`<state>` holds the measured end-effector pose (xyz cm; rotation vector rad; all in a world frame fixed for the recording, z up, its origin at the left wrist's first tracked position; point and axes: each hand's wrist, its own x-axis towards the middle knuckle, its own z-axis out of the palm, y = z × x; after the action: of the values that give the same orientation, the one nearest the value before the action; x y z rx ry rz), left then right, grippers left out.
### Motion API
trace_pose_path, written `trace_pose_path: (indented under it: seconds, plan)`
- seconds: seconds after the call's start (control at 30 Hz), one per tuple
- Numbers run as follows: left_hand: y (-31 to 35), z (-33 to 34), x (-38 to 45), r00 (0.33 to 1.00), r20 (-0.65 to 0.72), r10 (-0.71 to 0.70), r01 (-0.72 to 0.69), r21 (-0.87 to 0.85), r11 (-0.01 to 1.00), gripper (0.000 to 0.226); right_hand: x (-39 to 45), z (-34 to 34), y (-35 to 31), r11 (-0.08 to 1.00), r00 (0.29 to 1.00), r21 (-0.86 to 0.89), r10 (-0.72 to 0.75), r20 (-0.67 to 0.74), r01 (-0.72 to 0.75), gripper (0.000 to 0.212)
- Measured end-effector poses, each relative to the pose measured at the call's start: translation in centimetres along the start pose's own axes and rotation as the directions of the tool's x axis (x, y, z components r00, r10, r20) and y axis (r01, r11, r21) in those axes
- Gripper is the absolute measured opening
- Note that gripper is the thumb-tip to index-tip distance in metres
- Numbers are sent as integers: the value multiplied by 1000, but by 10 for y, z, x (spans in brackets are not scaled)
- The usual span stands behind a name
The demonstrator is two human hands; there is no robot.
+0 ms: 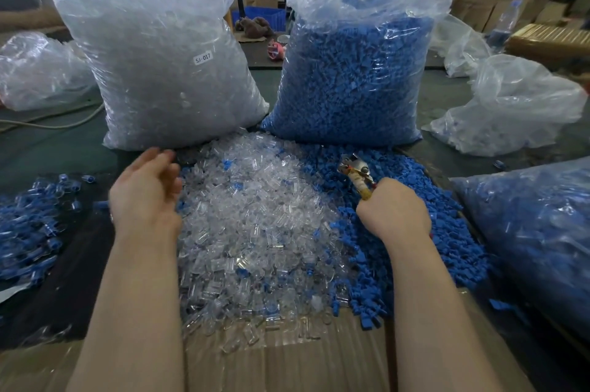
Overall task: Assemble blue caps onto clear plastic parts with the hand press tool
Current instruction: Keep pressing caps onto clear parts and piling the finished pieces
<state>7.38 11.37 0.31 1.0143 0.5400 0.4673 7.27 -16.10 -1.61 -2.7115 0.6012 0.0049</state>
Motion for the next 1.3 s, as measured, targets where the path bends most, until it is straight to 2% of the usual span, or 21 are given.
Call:
trace_pose_path:
  seconds: [0.03, 0.07, 0.13, 0.2, 0.27, 0.3, 0.37, 0.47, 0.6, 0.83, 0.97, 1.07, 1.13, 1.2, 1.3]
  plan:
    - [-2, 8, -4, 997, 76, 26, -39, 179, 983, 15, 0, 0, -1, 1000, 1000, -9, 7, 7, -7, 24]
    - [-5, 16, -8, 983, 176, 49, -113, 371, 922, 13, 0, 0, -1, 1000, 1000, -16, 14, 15, -14, 24]
    - [-13, 24, -18, 937, 348, 28, -249, 609, 753, 10, 0, 0, -1, 1000, 1000, -20, 10, 27, -10, 23]
    - [-24, 26, -23, 903, 425, -69, -334, 792, 510, 31, 0, 0, -1, 1000, 1000, -13, -13, 22, 13, 20]
    - [-29, 30, -25, 891, 442, -105, -413, 884, 219, 41, -1, 0, 0, 999, 999, -9, -37, 13, 37, 20]
    - [-30, 32, -27, 881, 464, -93, -452, 883, 126, 38, -1, 0, 0, 999, 999, -11, -49, 16, 50, 21]
    - [-30, 32, -29, 856, 515, -48, -512, 857, 64, 29, -1, 1, -1, 996, 996, -19, -81, 34, 82, 24]
    - [-28, 29, -27, 834, 551, 12, -551, 831, 74, 22, -2, 2, -3, 993, 992, -29, -116, 49, 117, 23]
    - [-27, 28, -26, 837, 542, 81, -547, 821, 164, 3, -2, 3, -5, 994, 994, -6, -109, 30, 110, 16]
    - [-31, 34, -28, 818, 538, 202, -574, 778, 254, 10, 2, 4, -4, 995, 996, 35, -88, -27, 89, 24]
    - [-30, 39, -34, 831, 500, 243, -556, 733, 392, 13, 3, 2, -5, 957, 990, 258, -121, -66, 134, 21]
    - [-29, 45, -42, 852, 472, 224, -514, 676, 529, 11, 1, -1, -9, 866, 981, 461, -171, -95, 196, 17]
    - [-30, 51, -50, 856, 476, 201, -490, 625, 607, 10, -1, -4, -11, 815, 975, 536, -200, -100, 222, 18]
    - [-32, 56, -58, 844, 506, 176, -485, 582, 653, 11, -4, -5, -13, 773, 967, 584, -231, -102, 247, 19]
    - [-39, 63, -68, 809, 569, 149, -509, 551, 662, 11, -8, -6, -18, 734, 951, 611, -282, -123, 297, 22]
